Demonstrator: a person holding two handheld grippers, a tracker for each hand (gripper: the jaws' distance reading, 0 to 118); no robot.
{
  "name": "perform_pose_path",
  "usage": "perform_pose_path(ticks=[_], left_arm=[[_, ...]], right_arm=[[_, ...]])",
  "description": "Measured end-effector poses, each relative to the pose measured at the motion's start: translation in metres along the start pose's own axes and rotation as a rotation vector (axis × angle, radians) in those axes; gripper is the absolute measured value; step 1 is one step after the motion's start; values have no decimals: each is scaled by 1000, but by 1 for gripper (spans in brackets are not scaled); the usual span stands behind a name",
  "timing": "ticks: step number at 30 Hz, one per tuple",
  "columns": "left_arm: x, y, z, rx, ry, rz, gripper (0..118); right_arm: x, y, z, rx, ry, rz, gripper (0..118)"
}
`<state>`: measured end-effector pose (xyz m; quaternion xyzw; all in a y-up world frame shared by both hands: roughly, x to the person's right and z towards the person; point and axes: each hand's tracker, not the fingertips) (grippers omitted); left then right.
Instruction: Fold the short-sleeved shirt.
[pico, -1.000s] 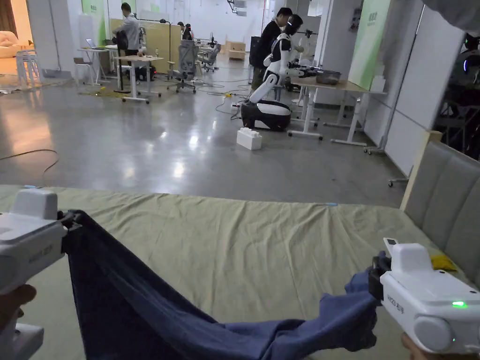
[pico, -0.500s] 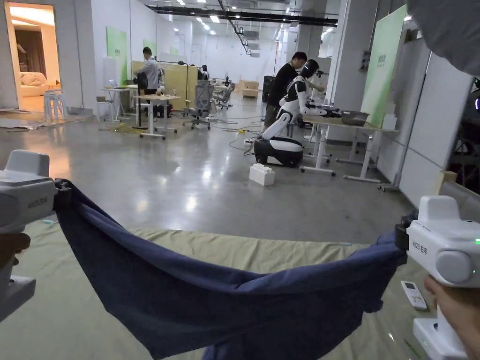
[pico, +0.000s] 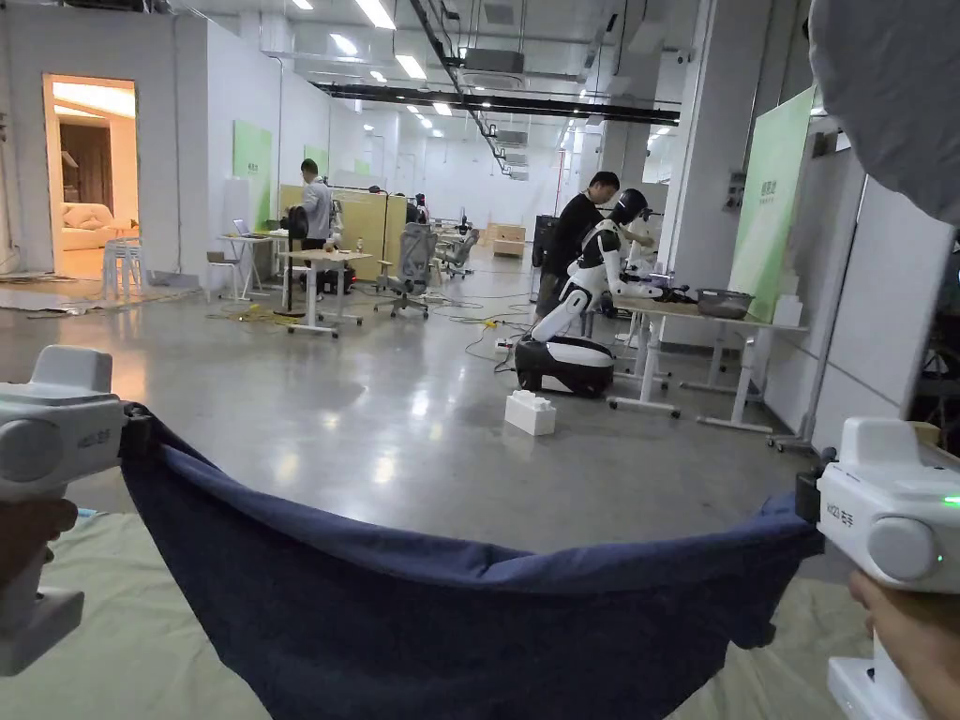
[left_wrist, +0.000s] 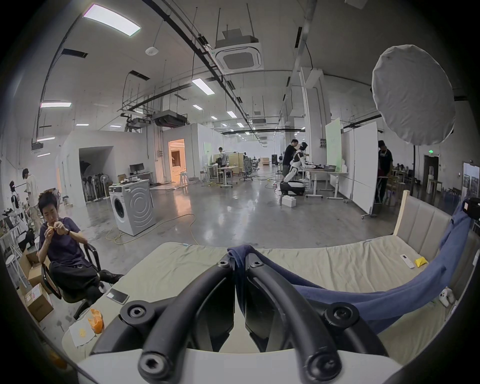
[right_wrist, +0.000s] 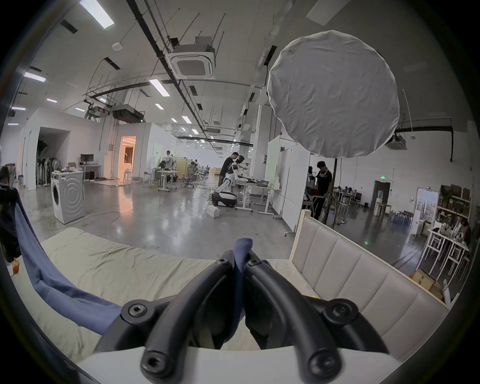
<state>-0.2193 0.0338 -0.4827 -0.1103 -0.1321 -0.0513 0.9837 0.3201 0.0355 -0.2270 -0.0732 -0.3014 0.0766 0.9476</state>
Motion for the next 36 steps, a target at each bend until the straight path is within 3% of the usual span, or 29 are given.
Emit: perform_pose_path(ticks=[2, 10, 15, 21, 25, 29, 36], left_arm=[[2, -7, -5, 0, 1, -5, 7], [0, -80, -14, -90, -35, -11, 7], [-6, -146, 19, -138, -67, -50, 7], [-13, -237, 81, -256, -112, -48, 7], [-17, -294, 117, -370, -119, -7, 7], [-27, -341, 135, -494, -93, 8, 7], [-33, -380, 143, -601, -66, 28, 7]], right_arm=[[-2, -3, -3, -19, -1, -17, 5], [-10, -67, 20, -76, 9, 53, 5], [-6, -130, 67, -144, 35, 64, 5], [-4, -209, 134, -262, 22, 152, 5], [-1, -258, 169, -360, 49, 117, 5], [-2, -297, 197, -418, 46, 135, 5], [-7, -350, 207, -532, 41, 99, 5]])
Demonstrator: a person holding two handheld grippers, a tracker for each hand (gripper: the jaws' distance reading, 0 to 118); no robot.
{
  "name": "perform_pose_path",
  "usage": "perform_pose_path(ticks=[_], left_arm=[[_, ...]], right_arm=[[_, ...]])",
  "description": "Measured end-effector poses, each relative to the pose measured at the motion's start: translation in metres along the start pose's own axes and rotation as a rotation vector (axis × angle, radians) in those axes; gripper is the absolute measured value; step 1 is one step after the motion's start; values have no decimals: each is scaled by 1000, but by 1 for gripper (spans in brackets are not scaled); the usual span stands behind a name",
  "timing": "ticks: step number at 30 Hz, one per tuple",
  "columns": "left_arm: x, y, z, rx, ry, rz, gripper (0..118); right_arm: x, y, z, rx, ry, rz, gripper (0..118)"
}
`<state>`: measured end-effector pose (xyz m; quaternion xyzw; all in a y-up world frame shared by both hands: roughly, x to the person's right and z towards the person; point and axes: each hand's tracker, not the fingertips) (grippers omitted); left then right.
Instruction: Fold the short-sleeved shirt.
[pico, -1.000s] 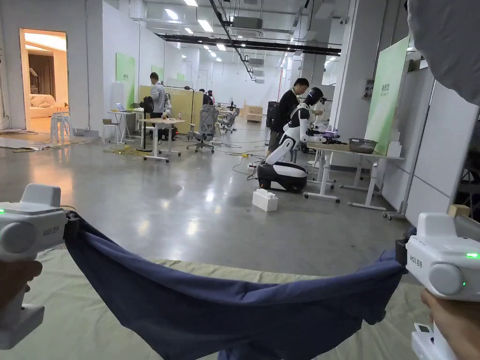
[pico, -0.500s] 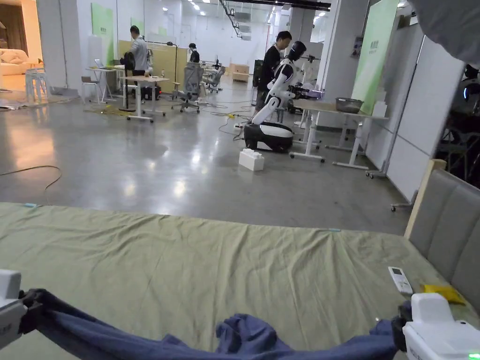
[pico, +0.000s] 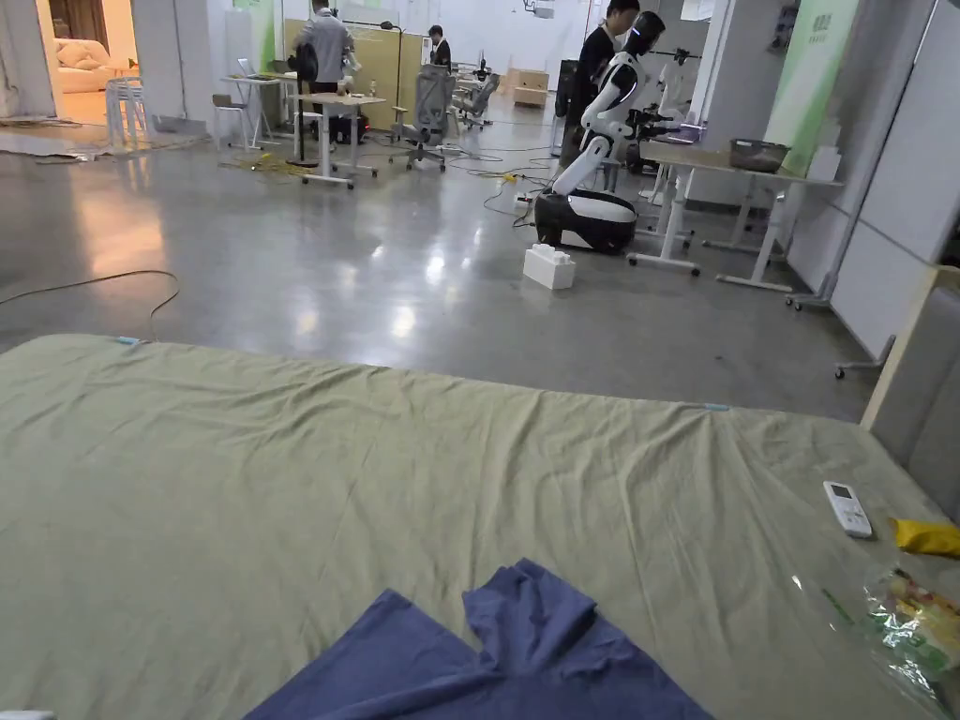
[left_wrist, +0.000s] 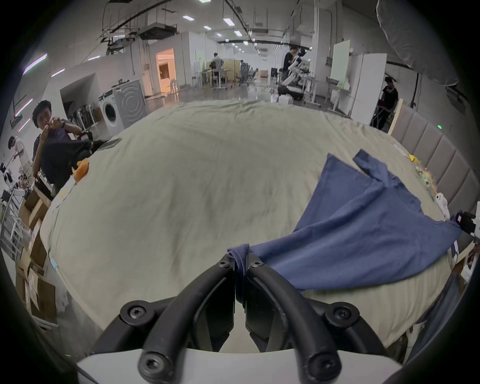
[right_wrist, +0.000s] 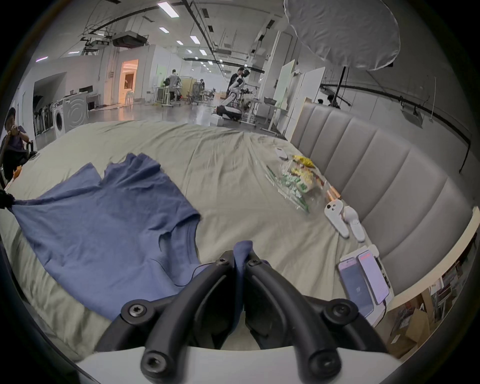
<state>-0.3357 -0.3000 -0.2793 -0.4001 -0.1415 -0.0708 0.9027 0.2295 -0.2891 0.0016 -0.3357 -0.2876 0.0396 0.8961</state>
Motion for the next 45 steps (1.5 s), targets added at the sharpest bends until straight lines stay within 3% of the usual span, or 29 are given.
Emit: perform_pose_path(ticks=[5, 7, 10, 12, 16, 22, 23, 25, 27, 29, 30, 35, 36, 45], left_arm=[[8, -6, -3, -51, 19, -72, 12], [10, -5, -1, -42, 47, -81, 29], [11, 4, 1, -19, 115, -107, 39], [16, 9, 7, 9, 132, -114, 68], [34, 26, 17, 77, 89, -86, 71], [81, 51, 35, 293, 29, -82, 67], [86, 54, 34, 332, 18, -81, 62], [99, 62, 39, 394, -3, -85, 40], [111, 68, 43, 454, -1, -95, 27], [119, 74, 49, 498, -4, -80, 21], [123, 75, 54, 539, -15, -72, 12], [135, 74, 69, 627, 23, -113, 5], [136, 72, 71, 633, 25, -106, 4], [124, 62, 62, 577, 37, -72, 2]], right_arm=[[-11, -8, -1, 2, 6, -3, 8], [-16, -6, 1, 14, 5, 4, 25], [-26, 1, 7, 59, -3, 26, 40], [-33, 10, 12, 98, 12, 27, 64], [-52, 32, 23, 216, 62, -10, 65], [-94, 71, 37, 365, 91, -69, 65], [-100, 79, 40, 395, 87, -78, 65], [-110, 89, 45, 453, 91, -102, 63], [-123, 104, 53, 525, 63, -57, 45], [-129, 111, 55, 528, 81, -85, 20], [-132, 116, 57, 536, 76, -89, 12], [-132, 123, 64, 577, 89, -138, 3], [-132, 124, 67, 612, 68, -103, 1], [-134, 125, 59, 580, 94, -115, 0]])
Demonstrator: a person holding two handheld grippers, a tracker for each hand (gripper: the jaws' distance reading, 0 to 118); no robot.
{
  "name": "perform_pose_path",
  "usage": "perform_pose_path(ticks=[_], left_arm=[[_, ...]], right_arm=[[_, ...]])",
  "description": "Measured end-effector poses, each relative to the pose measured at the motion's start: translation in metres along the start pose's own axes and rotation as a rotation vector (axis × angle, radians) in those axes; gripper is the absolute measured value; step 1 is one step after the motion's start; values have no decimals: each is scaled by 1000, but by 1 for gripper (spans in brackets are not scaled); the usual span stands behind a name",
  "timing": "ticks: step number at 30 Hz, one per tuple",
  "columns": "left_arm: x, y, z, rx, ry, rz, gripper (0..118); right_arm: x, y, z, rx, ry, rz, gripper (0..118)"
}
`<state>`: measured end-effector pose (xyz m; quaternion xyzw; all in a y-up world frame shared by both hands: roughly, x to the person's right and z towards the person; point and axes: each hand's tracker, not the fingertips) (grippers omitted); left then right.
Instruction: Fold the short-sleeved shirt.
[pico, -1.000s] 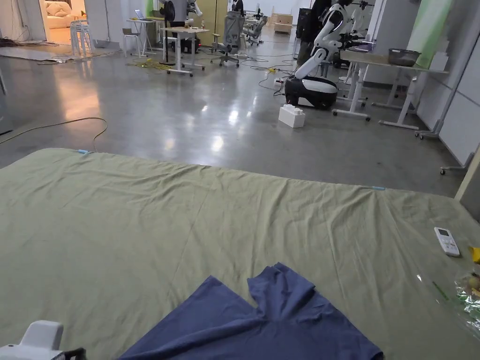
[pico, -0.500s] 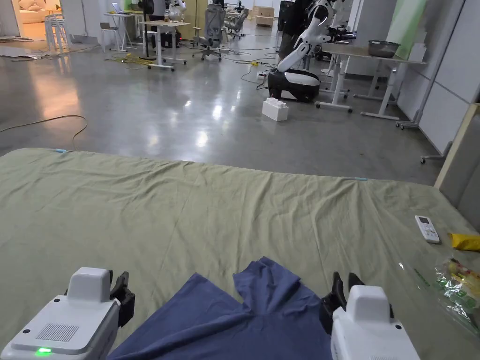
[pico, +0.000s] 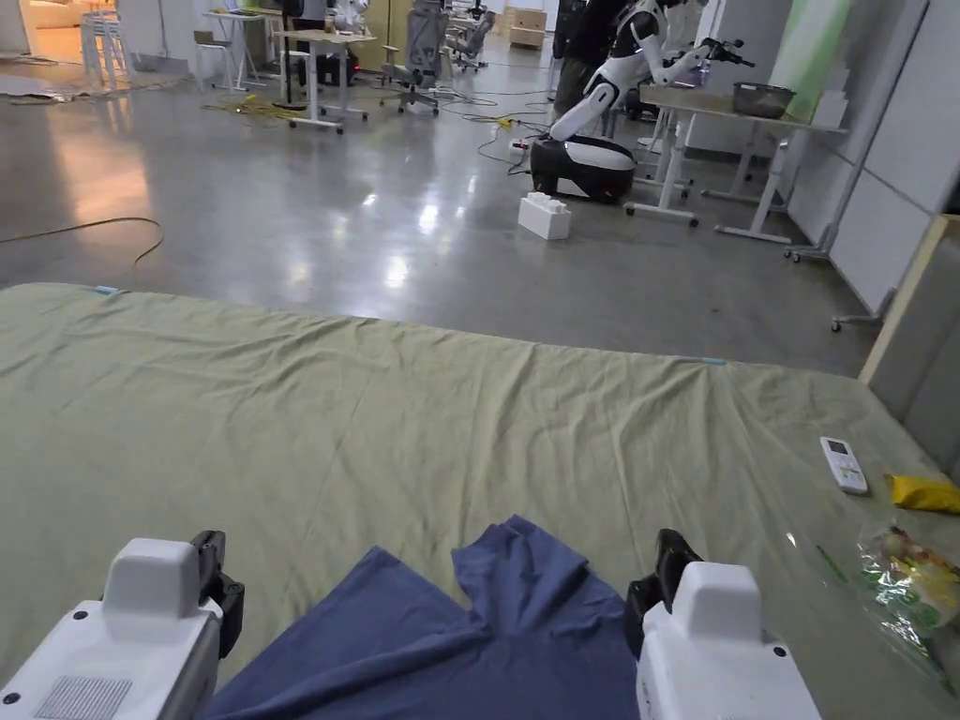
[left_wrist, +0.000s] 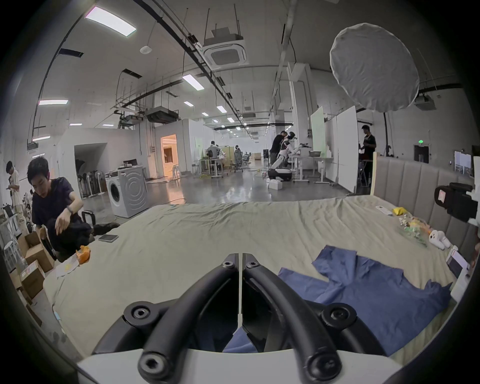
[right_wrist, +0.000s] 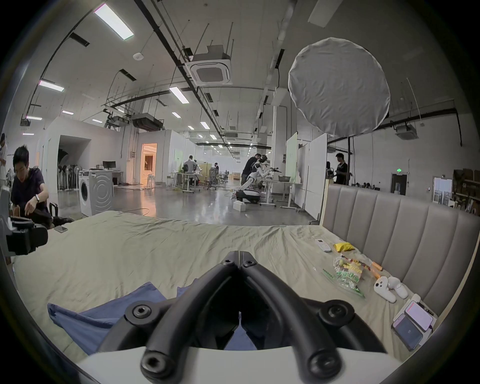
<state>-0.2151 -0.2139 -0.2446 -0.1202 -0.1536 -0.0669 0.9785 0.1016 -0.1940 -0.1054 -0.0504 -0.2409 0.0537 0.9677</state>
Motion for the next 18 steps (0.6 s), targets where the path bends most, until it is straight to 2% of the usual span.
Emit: perform_pose_path(ticks=[3, 7, 9, 13, 14, 15, 17, 18], left_arm=[[-19, -10, -8, -82, 24, 11, 2], [-60, -32, -31, -337, -15, 70, 2], [-79, -50, -39, -434, 10, 109, 2], [-102, -73, -42, -565, 18, 172, 3], [-105, -75, -42, -596, 26, 193, 8], [-108, -79, -44, -630, 27, 203, 24], [-112, -87, -46, -634, 28, 214, 64], [-111, -87, -49, -660, 29, 225, 79]], right_arm=[[1, -7, -5, -24, 9, -4, 0], [3, -19, -12, -69, 25, 7, 0], [3, -26, -15, -92, 33, 8, 0], [1, -43, -22, -142, 46, 4, 0], [0, -46, -24, -157, 49, 8, 0], [-1, -50, -27, -170, 50, 9, 0], [-2, -53, -31, -189, 59, -1, 0], [-3, -55, -33, -202, 59, -3, 0]])
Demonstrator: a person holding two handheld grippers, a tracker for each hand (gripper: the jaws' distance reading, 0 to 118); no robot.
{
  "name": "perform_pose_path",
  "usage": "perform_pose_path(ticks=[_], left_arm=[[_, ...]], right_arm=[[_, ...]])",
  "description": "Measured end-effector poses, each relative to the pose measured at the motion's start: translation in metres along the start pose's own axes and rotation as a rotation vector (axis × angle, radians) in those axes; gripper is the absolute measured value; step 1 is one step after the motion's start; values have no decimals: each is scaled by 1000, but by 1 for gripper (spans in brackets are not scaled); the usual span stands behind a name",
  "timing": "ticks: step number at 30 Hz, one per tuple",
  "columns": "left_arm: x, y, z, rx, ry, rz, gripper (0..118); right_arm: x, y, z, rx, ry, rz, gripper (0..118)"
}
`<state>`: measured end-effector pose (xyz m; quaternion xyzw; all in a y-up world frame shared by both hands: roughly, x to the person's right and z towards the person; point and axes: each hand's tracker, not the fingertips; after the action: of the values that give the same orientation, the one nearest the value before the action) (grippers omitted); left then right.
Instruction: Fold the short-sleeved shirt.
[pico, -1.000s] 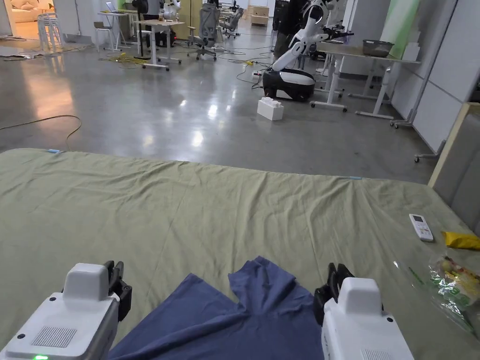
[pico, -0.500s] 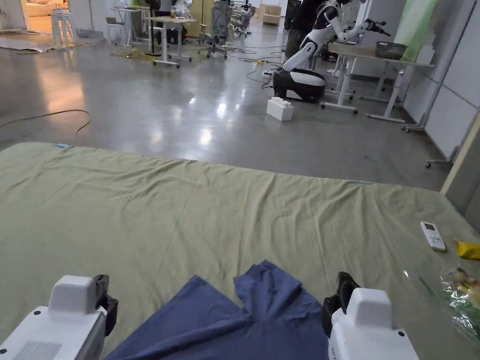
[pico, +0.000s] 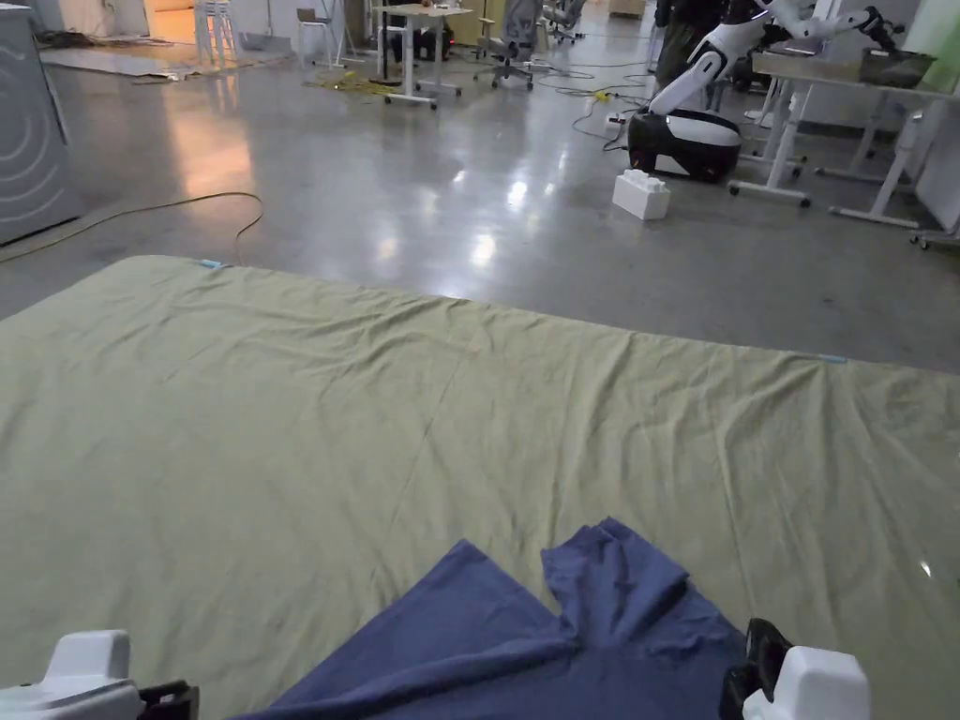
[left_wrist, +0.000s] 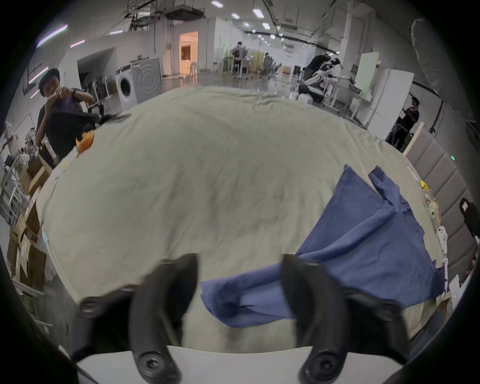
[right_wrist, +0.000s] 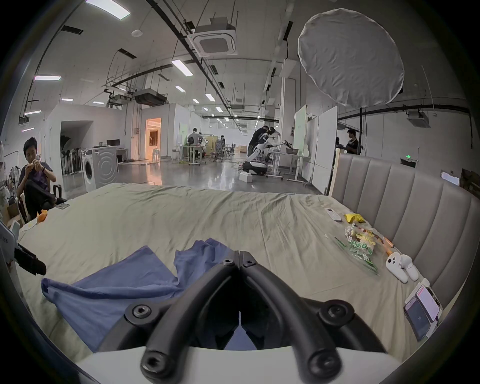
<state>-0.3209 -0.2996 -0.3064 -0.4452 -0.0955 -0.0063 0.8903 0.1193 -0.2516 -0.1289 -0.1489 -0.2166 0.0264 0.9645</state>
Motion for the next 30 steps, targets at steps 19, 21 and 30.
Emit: perform_pose_path(ticks=[19, 21, 30], left_arm=[[26, -15, -24, -92, 57, -68, 21], [16, -14, -35, -87, 3, -68, 9], [13, -15, -28, -38, 27, -70, 8]], right_arm=[[4, -18, -48, -110, 14, 9, 0], [11, -15, -71, -134, 24, 18, 1], [49, -10, -210, -478, 121, 120, 70]])
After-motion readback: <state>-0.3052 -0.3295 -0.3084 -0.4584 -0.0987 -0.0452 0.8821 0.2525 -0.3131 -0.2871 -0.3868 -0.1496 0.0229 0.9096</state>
